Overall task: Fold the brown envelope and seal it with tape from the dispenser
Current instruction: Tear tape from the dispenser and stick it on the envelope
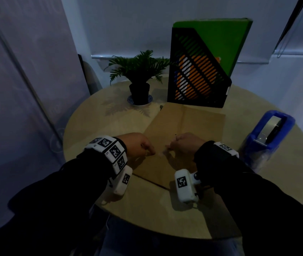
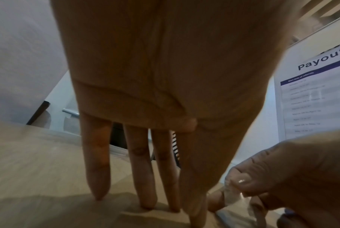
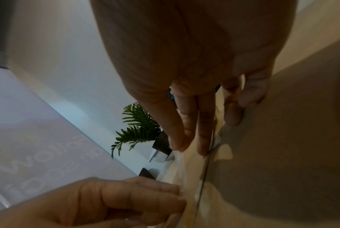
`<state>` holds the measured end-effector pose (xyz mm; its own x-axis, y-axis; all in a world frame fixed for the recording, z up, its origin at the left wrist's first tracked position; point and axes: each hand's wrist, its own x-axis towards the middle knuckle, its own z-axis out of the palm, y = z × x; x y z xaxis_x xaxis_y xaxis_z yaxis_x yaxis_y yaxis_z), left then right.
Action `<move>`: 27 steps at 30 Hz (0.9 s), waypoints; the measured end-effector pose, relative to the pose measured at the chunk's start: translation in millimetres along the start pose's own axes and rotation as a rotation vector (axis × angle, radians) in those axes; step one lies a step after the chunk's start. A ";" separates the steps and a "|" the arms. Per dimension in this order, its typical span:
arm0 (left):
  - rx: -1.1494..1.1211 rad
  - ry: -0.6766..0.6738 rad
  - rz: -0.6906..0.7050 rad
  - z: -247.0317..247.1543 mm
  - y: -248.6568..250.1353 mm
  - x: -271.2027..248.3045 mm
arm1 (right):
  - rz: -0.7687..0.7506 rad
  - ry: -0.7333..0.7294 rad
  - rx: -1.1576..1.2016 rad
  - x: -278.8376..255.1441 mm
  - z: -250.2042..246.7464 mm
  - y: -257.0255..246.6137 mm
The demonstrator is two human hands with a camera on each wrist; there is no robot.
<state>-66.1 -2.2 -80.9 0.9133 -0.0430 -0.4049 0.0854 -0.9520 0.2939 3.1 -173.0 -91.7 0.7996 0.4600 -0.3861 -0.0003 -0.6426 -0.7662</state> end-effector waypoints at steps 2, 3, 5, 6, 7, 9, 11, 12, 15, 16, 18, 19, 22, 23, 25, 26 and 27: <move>-0.009 0.013 0.008 -0.7 1.0 0.1 | 0.016 0.028 -0.003 3.6 2.4 2.4; -0.015 0.020 0.012 -0.9 1.3 0.2 | 0.014 0.031 -0.016 5.2 2.8 3.2; -0.027 0.031 0.015 -0.8 2.0 0.0 | 0.005 0.027 -0.030 7.2 3.4 4.0; -0.032 0.035 0.017 -0.5 1.8 0.0 | 0.003 0.024 -0.027 7.8 3.9 4.0; -0.037 0.040 0.019 -0.4 1.9 0.2 | 0.000 0.023 -0.026 8.2 3.9 4.1; -0.040 0.048 0.025 -0.2 1.4 0.2 | -0.001 0.022 -0.040 8.2 3.5 3.6; -0.045 0.052 0.030 -0.2 1.1 0.3 | -0.014 0.012 -0.051 8.5 2.9 3.1; -0.050 0.051 0.032 -0.1 0.7 0.5 | -0.022 0.001 -0.054 7.9 2.7 2.6; -0.054 0.048 0.027 -0.3 1.0 0.8 | -0.039 -0.020 -0.103 6.5 2.1 2.6; -0.056 0.049 0.025 -0.3 1.1 1.2 | -0.040 -0.014 -0.097 6.6 2.3 2.8; -0.062 0.053 0.024 -0.1 1.2 1.7 | -0.040 -0.012 -0.099 6.0 2.9 3.3; -0.065 0.055 0.022 0.1 1.3 1.7 | -0.039 -0.011 -0.107 6.3 3.6 3.6; -0.094 0.066 0.012 1.2 0.5 2.5 | -0.014 0.012 -0.091 5.9 5.3 3.4; -0.095 0.066 0.013 1.3 0.6 2.6 | -0.019 0.011 -0.087 7.2 5.5 4.0; -0.089 0.063 0.014 1.4 1.2 2.7 | -0.022 -0.004 -0.079 9.1 6.0 4.3; -0.092 0.062 0.012 1.3 1.3 2.9 | -0.017 -0.005 -0.070 9.3 6.2 3.8; -0.100 0.062 0.009 1.2 1.4 2.9 | -0.017 -0.002 -0.067 9.9 6.5 4.3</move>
<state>-63.8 -4.0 -82.7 0.9368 -0.0298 -0.3486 0.1137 -0.9164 0.3837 7.1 -167.2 -102.1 0.7981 0.4720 -0.3745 0.0533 -0.6744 -0.7364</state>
